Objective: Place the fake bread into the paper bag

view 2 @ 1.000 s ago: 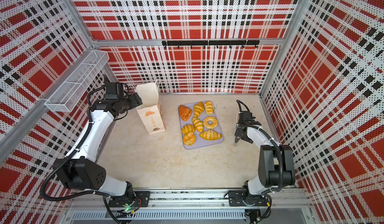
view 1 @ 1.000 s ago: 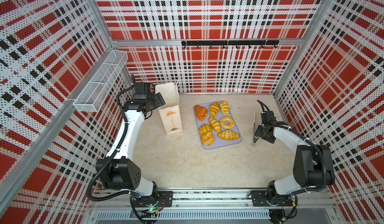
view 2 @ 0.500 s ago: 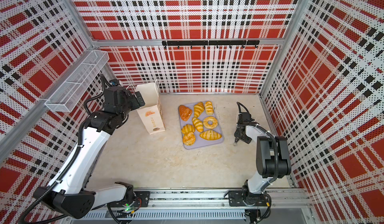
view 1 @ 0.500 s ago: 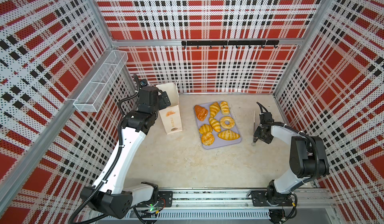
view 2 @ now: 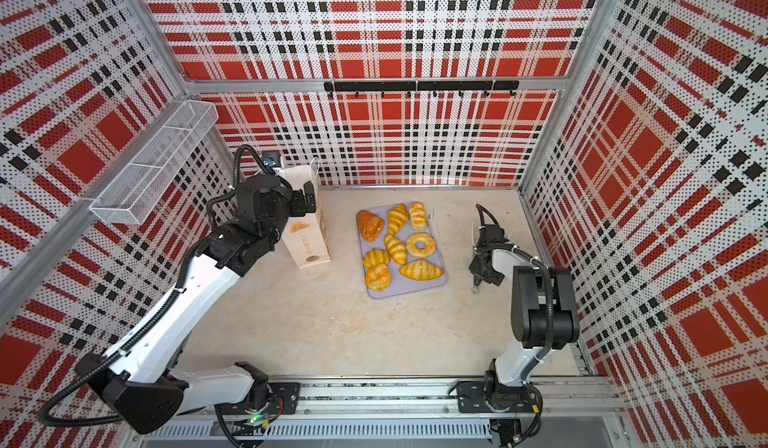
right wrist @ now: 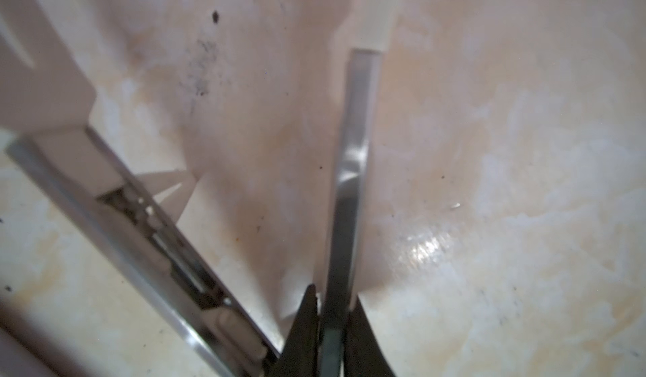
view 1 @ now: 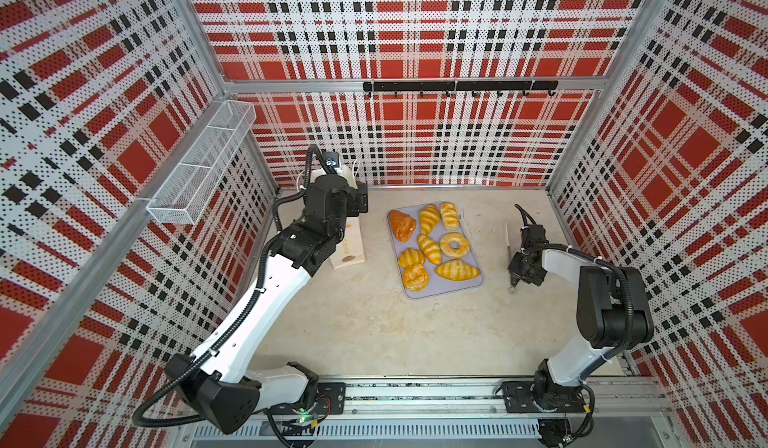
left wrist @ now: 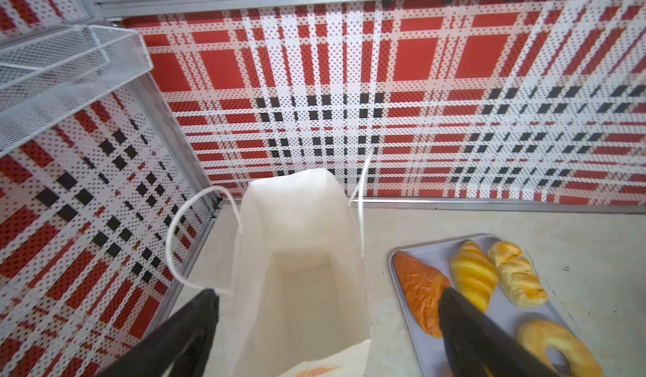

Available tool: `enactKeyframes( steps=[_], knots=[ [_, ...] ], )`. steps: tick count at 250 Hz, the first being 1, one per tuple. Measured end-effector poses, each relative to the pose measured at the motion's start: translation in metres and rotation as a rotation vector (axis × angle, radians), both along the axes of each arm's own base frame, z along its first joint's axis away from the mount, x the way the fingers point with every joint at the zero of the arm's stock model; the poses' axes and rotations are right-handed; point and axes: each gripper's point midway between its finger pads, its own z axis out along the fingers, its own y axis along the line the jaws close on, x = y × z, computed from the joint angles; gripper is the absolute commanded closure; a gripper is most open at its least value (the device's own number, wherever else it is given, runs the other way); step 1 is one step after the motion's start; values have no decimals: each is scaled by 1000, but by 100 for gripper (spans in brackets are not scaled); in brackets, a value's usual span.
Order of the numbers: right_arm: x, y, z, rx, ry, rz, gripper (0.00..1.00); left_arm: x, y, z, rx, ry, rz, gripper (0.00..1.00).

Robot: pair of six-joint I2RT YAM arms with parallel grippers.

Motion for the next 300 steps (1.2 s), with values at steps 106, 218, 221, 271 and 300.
enactKeyframes(
  steps=[106,218,221,271,300],
  knots=[
    [63,31,116,103,-298,204,89,36,-90,12,-14,25,-269,1],
    [107,106,203,449,-525,498,88,83,-226,-18,-327,199,-837,1],
    [107,107,204,457,-528,503,88,83,-228,-20,-334,205,-847,1],
    [107,133,225,595,-557,583,88,79,-254,-33,-440,251,-988,1],
    [107,151,232,659,-556,636,88,78,-262,-30,-480,245,-1046,2]
  ],
)
